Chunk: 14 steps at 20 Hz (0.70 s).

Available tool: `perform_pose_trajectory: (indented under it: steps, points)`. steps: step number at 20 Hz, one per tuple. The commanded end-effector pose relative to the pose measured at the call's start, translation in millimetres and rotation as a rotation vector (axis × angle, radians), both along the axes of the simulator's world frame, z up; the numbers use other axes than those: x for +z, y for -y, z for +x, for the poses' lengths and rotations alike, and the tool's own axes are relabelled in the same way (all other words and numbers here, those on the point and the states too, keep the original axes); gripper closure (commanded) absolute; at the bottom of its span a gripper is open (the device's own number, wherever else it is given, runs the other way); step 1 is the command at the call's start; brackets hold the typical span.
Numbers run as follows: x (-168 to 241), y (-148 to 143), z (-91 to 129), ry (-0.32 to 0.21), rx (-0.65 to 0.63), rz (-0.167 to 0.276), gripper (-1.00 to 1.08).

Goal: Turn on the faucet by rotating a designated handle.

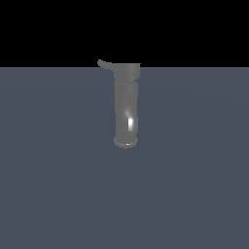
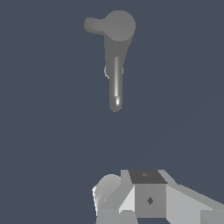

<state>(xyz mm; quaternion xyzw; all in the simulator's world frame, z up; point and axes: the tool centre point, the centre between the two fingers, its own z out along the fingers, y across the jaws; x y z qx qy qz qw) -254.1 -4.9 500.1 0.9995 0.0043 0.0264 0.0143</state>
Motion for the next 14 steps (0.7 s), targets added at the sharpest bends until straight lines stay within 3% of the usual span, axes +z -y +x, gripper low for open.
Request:
perform_pose_trajectory:
  steps: [1, 14]
  points:
    - [0.0, 0.0, 0.0, 0.000, 0.000, 0.000, 1.08]
    - [-6.9, 2.3, 8.2, -0.013, -0.020, 0.040, 1.08]
